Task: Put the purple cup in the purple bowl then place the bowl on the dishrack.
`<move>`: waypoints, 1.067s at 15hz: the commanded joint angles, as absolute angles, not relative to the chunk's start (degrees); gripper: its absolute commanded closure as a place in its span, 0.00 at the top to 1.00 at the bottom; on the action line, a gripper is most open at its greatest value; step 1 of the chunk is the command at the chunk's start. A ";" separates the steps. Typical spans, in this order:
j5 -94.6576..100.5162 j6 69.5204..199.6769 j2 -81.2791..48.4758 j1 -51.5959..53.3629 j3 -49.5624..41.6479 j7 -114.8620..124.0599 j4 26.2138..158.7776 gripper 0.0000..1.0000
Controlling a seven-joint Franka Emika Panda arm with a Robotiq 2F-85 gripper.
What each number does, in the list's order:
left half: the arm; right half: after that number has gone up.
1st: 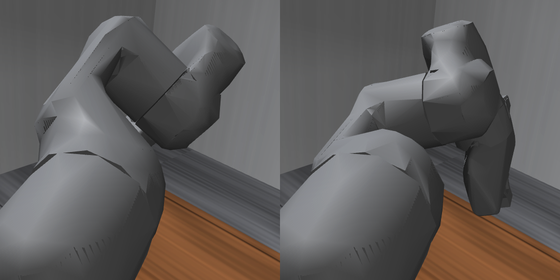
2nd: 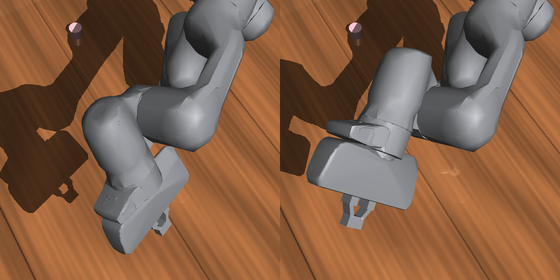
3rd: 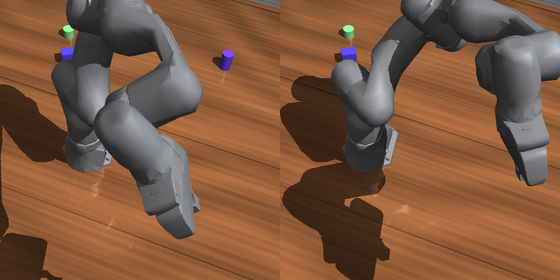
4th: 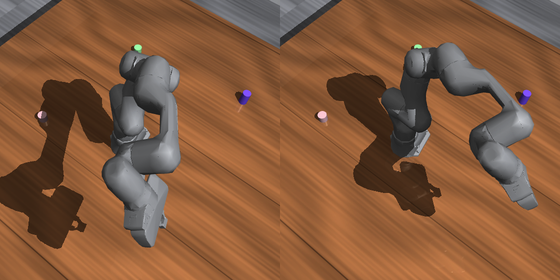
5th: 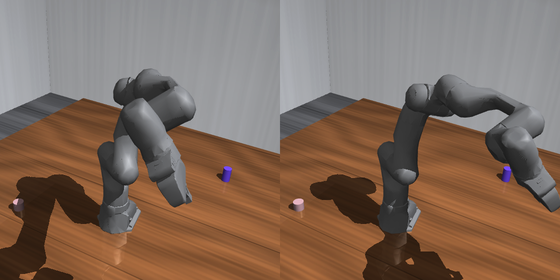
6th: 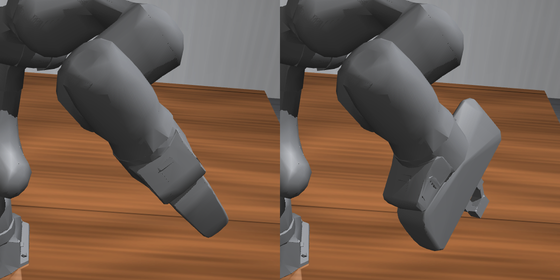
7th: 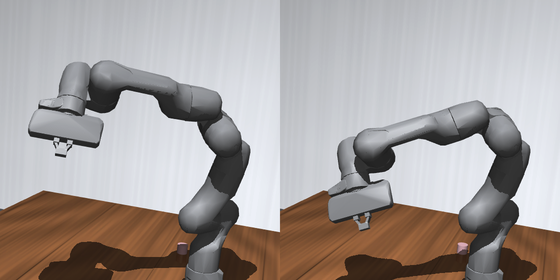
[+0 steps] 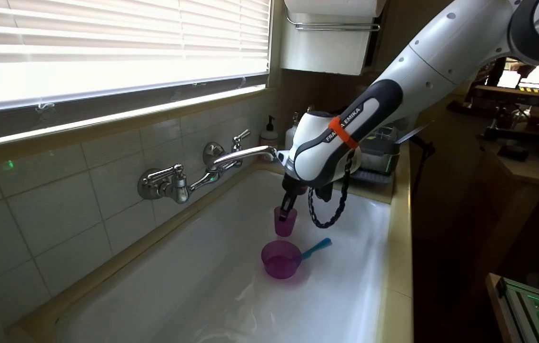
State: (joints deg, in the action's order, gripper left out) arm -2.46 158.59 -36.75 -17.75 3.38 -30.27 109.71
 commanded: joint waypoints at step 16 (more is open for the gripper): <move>-1.26 153.50 -23.18 -13.23 7.25 -33.34 123.60 0.01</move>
State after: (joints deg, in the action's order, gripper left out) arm -2.18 155.27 -22.69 -14.56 7.37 -32.18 123.83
